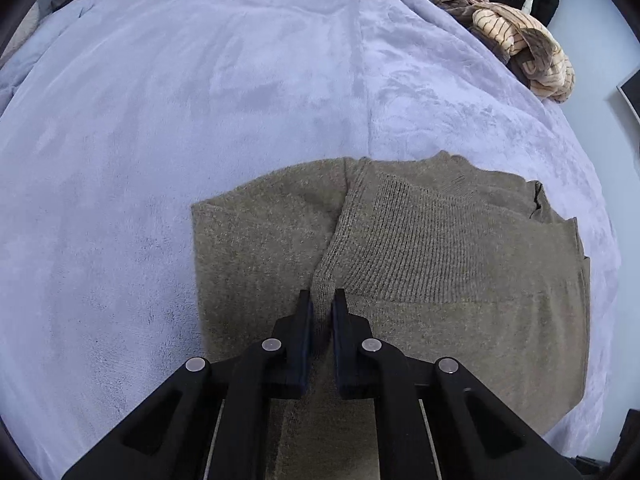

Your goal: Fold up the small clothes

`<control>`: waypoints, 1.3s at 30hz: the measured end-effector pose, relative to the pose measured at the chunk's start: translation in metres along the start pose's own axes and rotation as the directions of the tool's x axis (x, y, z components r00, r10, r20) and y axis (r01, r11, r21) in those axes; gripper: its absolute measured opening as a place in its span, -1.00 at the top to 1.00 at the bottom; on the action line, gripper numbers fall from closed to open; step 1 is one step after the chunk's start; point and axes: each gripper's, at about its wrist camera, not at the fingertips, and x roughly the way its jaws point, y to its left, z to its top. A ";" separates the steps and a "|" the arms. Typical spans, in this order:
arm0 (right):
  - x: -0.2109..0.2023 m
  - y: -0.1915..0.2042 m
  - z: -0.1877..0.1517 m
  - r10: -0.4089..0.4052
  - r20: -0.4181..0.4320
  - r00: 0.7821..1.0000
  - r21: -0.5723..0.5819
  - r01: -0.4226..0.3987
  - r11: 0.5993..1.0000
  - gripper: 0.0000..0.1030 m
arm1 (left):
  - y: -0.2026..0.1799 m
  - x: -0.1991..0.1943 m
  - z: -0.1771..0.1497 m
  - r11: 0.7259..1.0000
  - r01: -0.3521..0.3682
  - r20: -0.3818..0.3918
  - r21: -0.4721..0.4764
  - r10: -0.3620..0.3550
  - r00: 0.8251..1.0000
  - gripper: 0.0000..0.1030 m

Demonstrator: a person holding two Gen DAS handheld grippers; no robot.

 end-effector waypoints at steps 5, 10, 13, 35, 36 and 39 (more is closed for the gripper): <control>0.003 0.012 0.004 -0.003 -0.003 1.000 -0.018 0.003 1.000 -0.04 | 0.005 -0.002 0.001 0.999 0.016 0.007 -0.034 -0.016 1.000 0.79; 0.004 0.014 0.007 -0.006 0.001 1.000 -0.015 0.006 1.000 -0.04 | 0.000 -0.025 -0.002 1.000 -0.014 0.044 0.021 0.013 0.999 0.79; 0.006 0.014 0.007 -0.003 0.002 1.000 -0.002 0.003 1.000 -0.04 | 0.003 -0.037 -0.009 1.000 -0.020 0.044 0.015 0.019 0.999 0.79; 0.031 0.069 -0.004 0.056 -0.065 0.996 -0.128 -0.064 0.990 -0.04 | 0.011 -0.062 -0.138 0.991 -0.129 -0.157 -0.033 0.122 0.980 0.66; 0.032 0.071 -0.005 0.055 -0.067 0.996 -0.135 -0.064 0.989 -0.04 | 0.012 -0.063 -0.141 0.990 -0.133 -0.156 -0.037 0.126 0.980 0.37; 0.033 0.077 -0.008 0.043 -0.069 0.997 -0.161 -0.054 0.985 -0.04 | 0.015 -0.075 -0.150 0.981 -0.184 -0.098 -0.060 0.177 0.979 -1.00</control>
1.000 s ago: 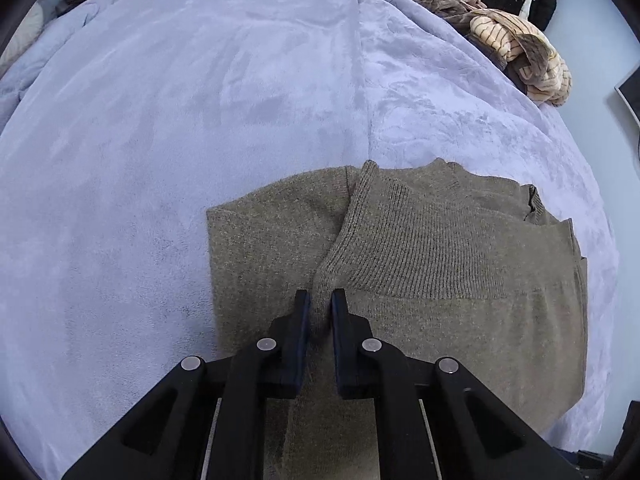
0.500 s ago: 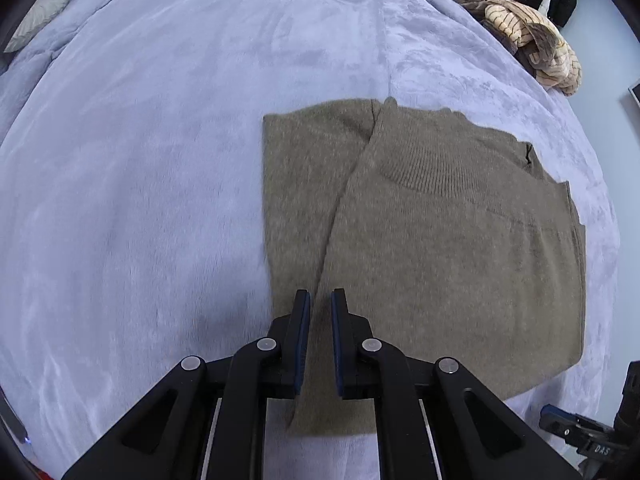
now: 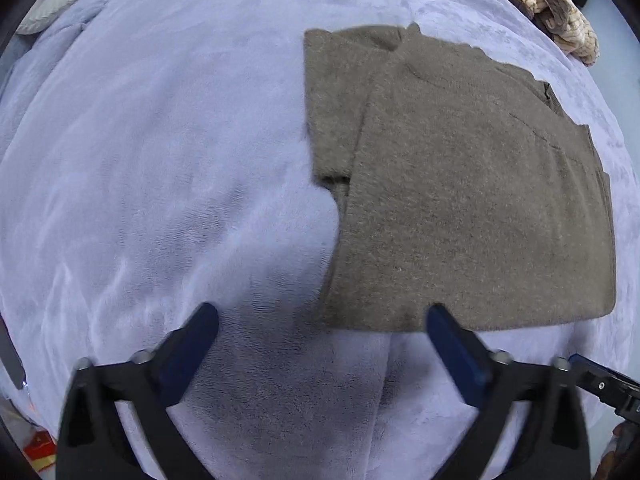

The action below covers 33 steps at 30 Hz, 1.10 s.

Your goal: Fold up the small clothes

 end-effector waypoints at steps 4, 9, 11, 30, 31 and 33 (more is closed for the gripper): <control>0.001 0.004 -0.002 0.007 -0.004 1.000 -0.011 -0.007 1.000 -0.04 | 0.001 -0.007 -0.005 1.000 -0.007 0.000 0.012 0.007 1.000 -1.00; 0.005 0.007 -0.004 0.010 -0.009 1.000 -0.012 -0.010 1.000 -0.48 | 0.009 -0.010 -0.002 0.999 -0.023 0.006 -0.025 0.023 1.000 -1.00; 0.006 0.008 -0.003 0.016 -0.007 1.000 -0.013 -0.016 1.000 -0.50 | 0.017 -0.007 0.000 0.999 -0.020 -0.003 -0.040 0.020 1.000 -1.00; 0.047 0.011 0.002 0.251 -0.045 0.967 0.150 -0.242 0.959 -0.51 | 0.037 0.006 0.008 0.991 0.103 0.000 -0.086 -0.104 0.995 -1.00; 0.049 0.013 0.004 0.270 -0.038 0.962 0.161 -0.261 0.952 -0.51 | 0.042 0.006 0.011 0.987 0.121 0.008 -0.101 -0.121 0.993 -1.00; 0.057 0.017 0.009 0.305 -0.023 0.952 0.179 -0.297 0.938 -0.52 | 0.048 0.006 0.015 0.981 0.146 0.014 -0.125 -0.145 0.989 -1.00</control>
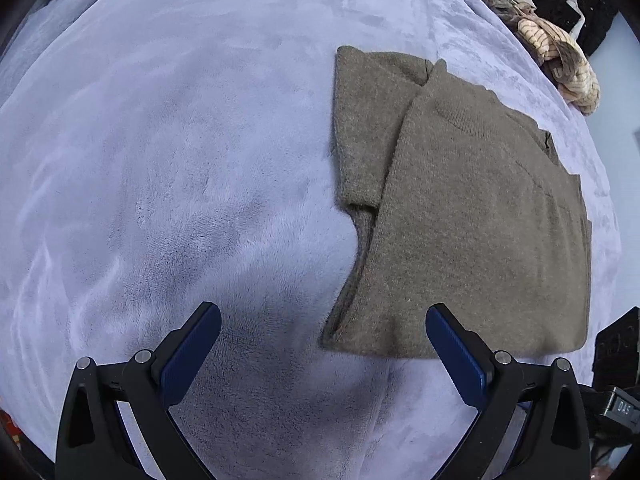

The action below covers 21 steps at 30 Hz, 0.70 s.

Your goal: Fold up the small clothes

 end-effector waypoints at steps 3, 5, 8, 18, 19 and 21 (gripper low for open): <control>0.014 0.002 0.005 0.053 0.008 0.999 0.029 -0.053 0.998 -0.52 | 0.006 0.003 0.007 0.999 0.040 -0.007 -0.024 -0.041 0.999 -1.00; 0.023 0.004 0.008 0.089 0.019 0.996 0.052 -0.090 0.995 -0.52 | 0.004 0.008 0.007 0.997 0.073 -0.019 -0.035 -0.074 0.997 -1.00; 0.037 0.004 0.012 0.167 0.053 0.985 0.100 -0.171 0.980 -0.52 | 0.004 0.014 0.010 0.982 0.178 -0.040 -0.061 -0.180 0.983 -1.00; 0.049 -0.003 0.033 0.428 0.164 0.889 0.283 -0.458 0.843 0.84 | 0.015 0.038 0.047 0.873 0.439 -0.047 -0.210 -0.458 0.888 -1.00; 0.041 0.004 0.035 0.446 0.163 0.880 0.245 -0.474 0.846 0.84 | 0.015 0.041 0.052 0.858 0.465 -0.051 -0.217 -0.486 0.872 -1.00; 0.025 0.018 0.038 0.475 0.152 0.867 0.170 -0.496 0.852 0.84 | 0.010 0.049 0.065 0.837 0.501 -0.065 -0.220 -0.525 0.849 -1.00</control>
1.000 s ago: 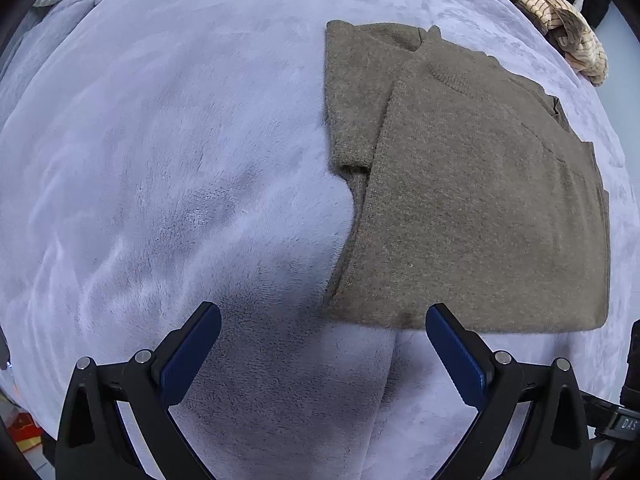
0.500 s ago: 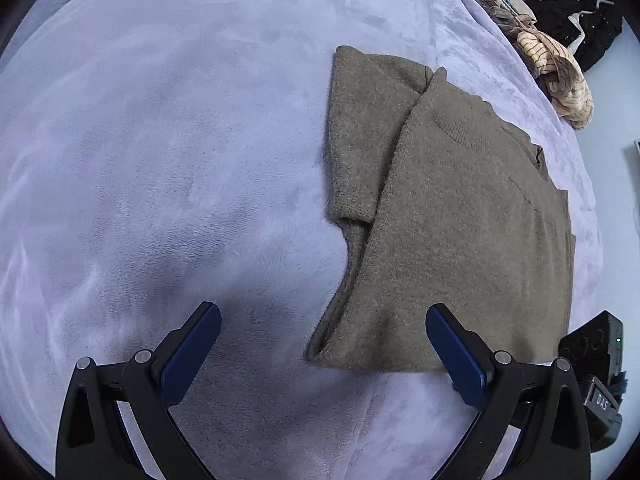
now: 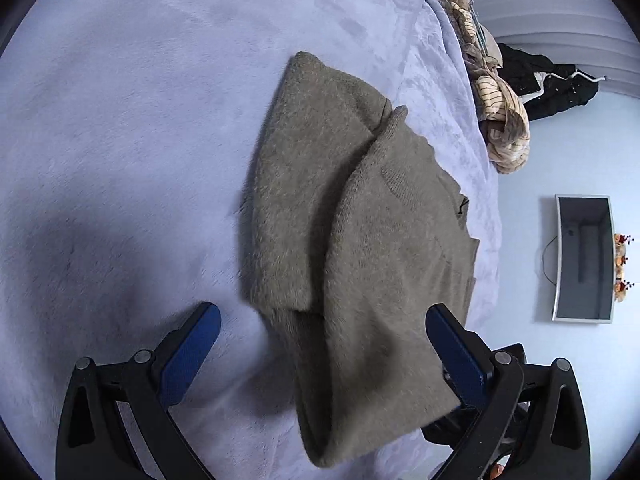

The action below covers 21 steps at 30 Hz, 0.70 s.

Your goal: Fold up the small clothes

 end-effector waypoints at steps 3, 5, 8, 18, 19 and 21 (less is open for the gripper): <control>-0.009 0.024 0.000 -0.003 -0.020 1.000 -0.093 0.001 0.996 0.84 | -0.011 0.017 0.018 0.998 0.056 -0.031 0.008 -0.056 0.998 -1.00; -0.010 0.028 -0.001 -0.021 -0.034 0.999 -0.117 0.017 0.993 0.84 | -0.024 0.031 0.027 0.993 0.121 -0.064 0.016 -0.119 0.991 -1.00; -0.001 0.025 -0.003 -0.076 -0.057 0.996 -0.128 0.068 0.989 0.84 | -0.046 0.050 0.034 0.991 0.128 -0.100 0.048 -0.123 0.987 -1.00; 0.000 0.033 -0.016 -0.406 -0.192 0.893 -0.288 0.345 0.893 -0.07 | -0.084 0.079 0.028 0.930 -0.227 -0.054 0.289 0.252 0.966 -0.02; -0.006 0.040 -0.014 -0.407 -0.177 0.896 -0.314 0.340 0.886 -0.07 | -0.085 0.078 0.028 0.922 -0.236 -0.052 0.306 0.264 0.963 0.10; -0.019 0.059 -0.006 -0.408 -0.088 0.909 -0.374 0.349 0.859 0.31 | -0.087 0.072 0.030 0.924 -0.224 -0.040 0.309 0.248 0.968 0.34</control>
